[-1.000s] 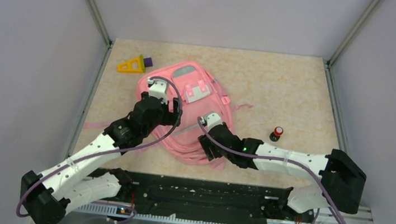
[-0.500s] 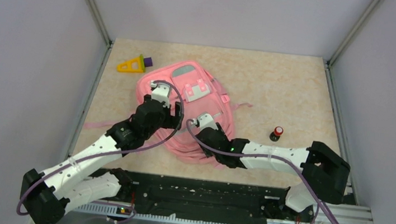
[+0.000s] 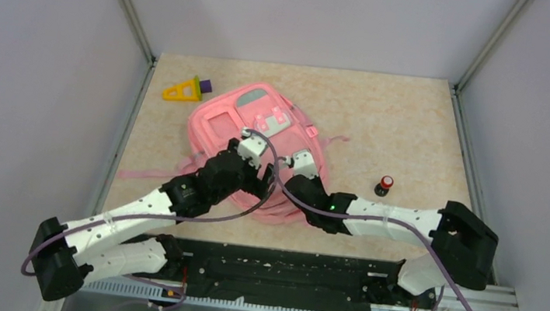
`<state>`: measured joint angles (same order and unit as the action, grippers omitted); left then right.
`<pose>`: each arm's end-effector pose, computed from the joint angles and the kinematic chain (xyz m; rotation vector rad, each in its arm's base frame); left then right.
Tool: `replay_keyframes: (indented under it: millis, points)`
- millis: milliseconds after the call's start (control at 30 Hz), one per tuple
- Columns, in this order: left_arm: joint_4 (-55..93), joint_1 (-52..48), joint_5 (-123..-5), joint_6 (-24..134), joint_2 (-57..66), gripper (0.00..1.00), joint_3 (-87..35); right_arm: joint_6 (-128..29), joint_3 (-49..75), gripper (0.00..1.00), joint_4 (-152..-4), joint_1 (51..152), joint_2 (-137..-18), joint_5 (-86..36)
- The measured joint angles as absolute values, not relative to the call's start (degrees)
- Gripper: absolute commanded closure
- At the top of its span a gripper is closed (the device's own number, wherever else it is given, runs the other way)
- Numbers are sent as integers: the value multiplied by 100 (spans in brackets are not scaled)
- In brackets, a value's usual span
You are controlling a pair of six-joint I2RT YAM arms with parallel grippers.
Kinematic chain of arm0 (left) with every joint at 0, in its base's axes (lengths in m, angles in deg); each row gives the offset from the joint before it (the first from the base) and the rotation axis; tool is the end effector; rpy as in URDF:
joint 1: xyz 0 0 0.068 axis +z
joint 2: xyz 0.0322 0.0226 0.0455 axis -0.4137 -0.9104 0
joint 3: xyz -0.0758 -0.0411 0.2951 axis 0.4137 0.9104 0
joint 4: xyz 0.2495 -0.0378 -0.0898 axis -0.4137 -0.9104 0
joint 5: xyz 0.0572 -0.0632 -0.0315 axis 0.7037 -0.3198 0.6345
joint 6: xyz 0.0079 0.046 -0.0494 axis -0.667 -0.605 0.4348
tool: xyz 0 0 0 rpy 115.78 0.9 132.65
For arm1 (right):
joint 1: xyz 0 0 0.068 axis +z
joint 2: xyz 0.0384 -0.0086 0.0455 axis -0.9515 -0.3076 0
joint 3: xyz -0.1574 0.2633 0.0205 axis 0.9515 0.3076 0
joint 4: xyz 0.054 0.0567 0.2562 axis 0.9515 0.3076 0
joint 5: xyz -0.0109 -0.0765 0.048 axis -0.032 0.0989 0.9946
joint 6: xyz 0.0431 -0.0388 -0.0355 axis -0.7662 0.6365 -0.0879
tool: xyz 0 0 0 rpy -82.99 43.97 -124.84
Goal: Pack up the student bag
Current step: Zip the student bag at the center of the board.
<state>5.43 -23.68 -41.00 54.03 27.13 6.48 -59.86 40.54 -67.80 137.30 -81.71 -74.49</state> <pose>0.1528 -0.1494 0.3014 0.4915 1.9452 -0.4003 0.1631 0.2657 0.2215 -0.5828 2.0794 -0.0874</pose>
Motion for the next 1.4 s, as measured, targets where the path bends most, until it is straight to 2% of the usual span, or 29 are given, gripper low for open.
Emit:
replay_keyframes:
  millis: [300, 500, 633, 733, 867, 1133, 1400]
  points:
    - [1387, -3236, -3982, 4750, 1389, 9, 664, -6325, 4767, 100, -7298, 12991, -7255, -6632]
    - [2003, -3415, -3890, 4551, 753, 6, 664, -6450, 5033, 100, -7475, 12770, -6853, -6234]
    - [2285, -3485, -3661, 4385, 287, 8, 631, -6489, 5125, 100, -7538, 12713, -6746, -6124]
    - [2338, -3553, -3348, 4313, -100, 18, 491, -6489, 5186, 100, -7600, 12692, -6707, -6094]
    - [2366, -3636, -2994, 4339, -379, 37, 336, -6474, 5210, 100, -7617, 12652, -6674, -6074]
    - [2644, -3795, -2787, 4361, -513, 99, 292, -6380, 5241, 100, -7751, 12462, -6624, -6074]
    - [2727, -3826, -2734, 4339, -403, 100, 397, -6100, 5193, 100, -7956, 12075, -6637, -5906]
